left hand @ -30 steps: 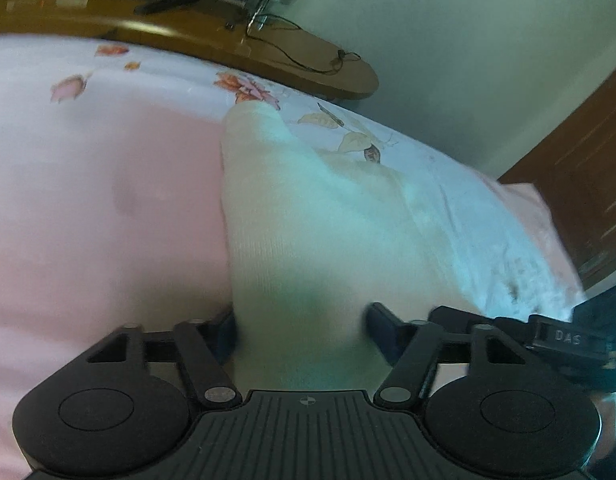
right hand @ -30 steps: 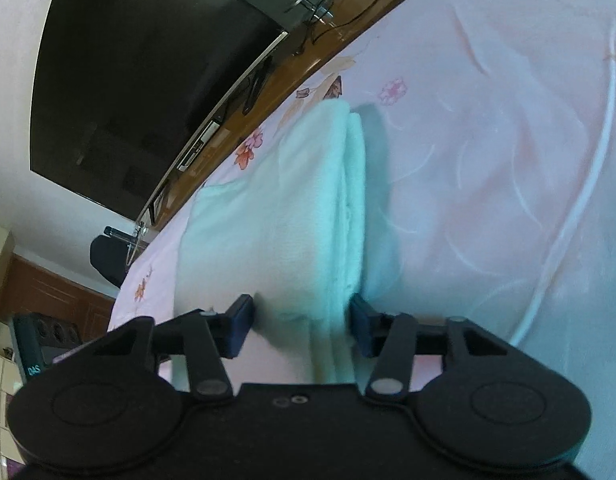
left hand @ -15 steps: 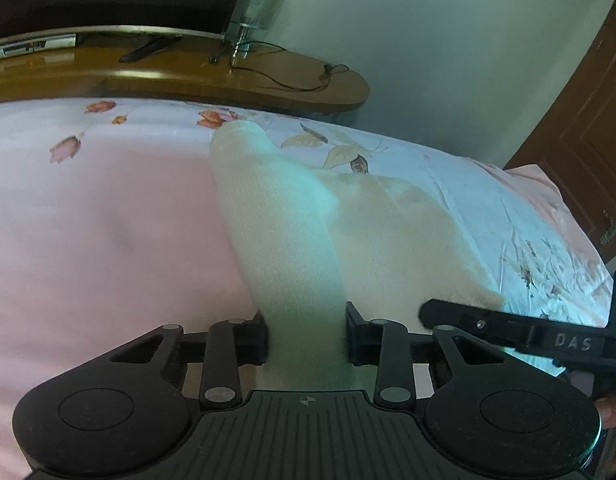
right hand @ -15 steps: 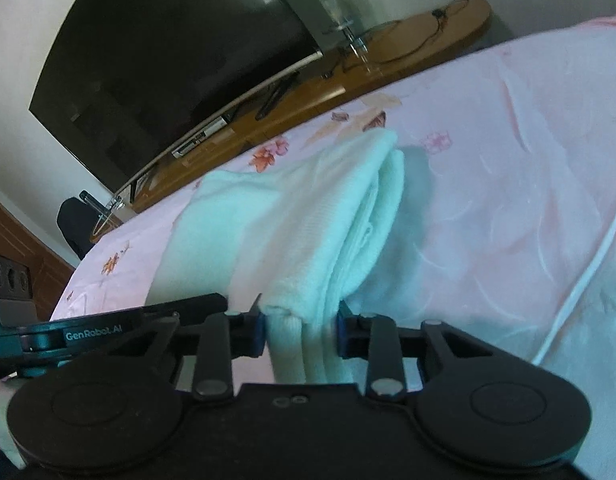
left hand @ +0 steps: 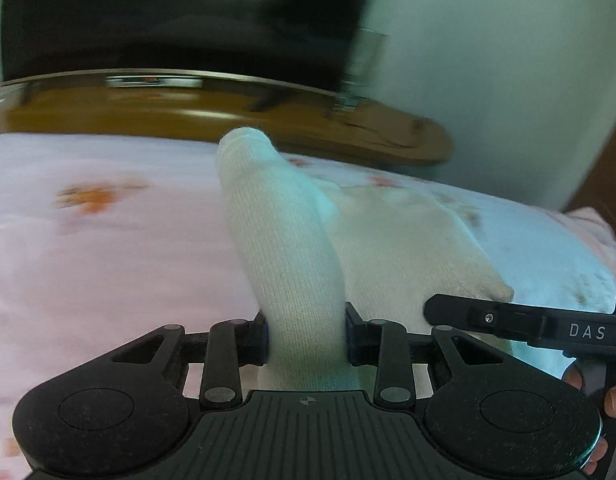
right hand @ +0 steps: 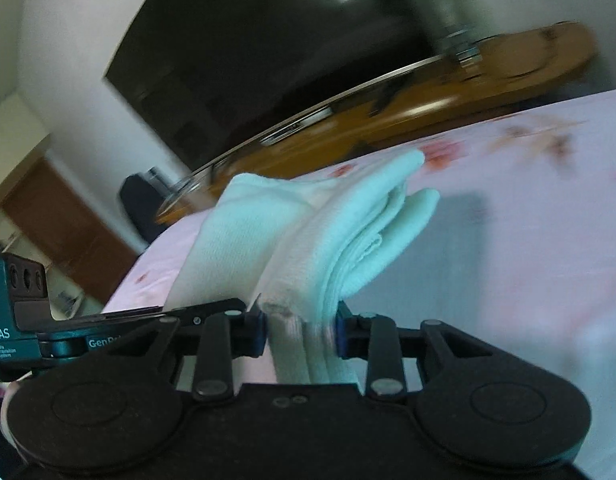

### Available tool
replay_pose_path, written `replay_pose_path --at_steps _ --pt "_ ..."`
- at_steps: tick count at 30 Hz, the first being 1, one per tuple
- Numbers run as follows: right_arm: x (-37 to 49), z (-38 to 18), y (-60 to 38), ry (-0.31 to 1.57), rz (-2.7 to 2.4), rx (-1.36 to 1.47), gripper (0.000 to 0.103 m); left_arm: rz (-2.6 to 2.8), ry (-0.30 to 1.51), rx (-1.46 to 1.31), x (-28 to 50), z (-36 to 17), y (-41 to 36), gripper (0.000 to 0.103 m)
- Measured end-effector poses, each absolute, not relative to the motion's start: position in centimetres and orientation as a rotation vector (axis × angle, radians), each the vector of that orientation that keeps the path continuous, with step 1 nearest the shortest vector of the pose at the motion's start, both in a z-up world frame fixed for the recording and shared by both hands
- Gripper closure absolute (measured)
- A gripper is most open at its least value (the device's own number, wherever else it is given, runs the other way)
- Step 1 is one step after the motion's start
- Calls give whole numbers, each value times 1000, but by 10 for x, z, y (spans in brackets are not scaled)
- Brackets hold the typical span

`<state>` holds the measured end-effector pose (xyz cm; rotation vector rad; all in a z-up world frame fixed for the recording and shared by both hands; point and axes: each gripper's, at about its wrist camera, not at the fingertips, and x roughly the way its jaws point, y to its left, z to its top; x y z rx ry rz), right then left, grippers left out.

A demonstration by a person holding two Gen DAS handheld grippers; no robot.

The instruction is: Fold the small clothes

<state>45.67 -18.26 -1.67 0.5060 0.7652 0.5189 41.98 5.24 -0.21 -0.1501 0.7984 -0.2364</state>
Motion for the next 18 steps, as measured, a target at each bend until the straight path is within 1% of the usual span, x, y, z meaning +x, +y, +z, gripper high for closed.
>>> replay_pose_path --at_steps 4,7,9,11,12,14,15,16,18 --pt "474 -32 -113 822 619 528 73 -118 833 -155 398 -12 121 69" --pt "479 -52 -68 892 670 547 73 -67 893 -206 386 -36 162 69" --pt "479 -70 -49 945 661 541 72 -100 898 -279 378 -51 178 66" --pt "478 -82 -50 965 637 555 68 -109 868 -347 374 -54 189 63" --pt "479 -85 -55 963 646 591 65 -102 848 -351 371 -53 191 59" --pt "481 -86 -70 957 666 633 53 -91 814 -334 369 -53 194 57" --pt "480 -84 -76 934 663 643 38 -89 802 -334 368 -54 195 56" --pt "481 -81 -81 902 650 644 30 -83 793 -342 368 -55 195 56" --pt "491 -80 -83 899 646 646 30 -70 777 -376 375 -59 200 52"
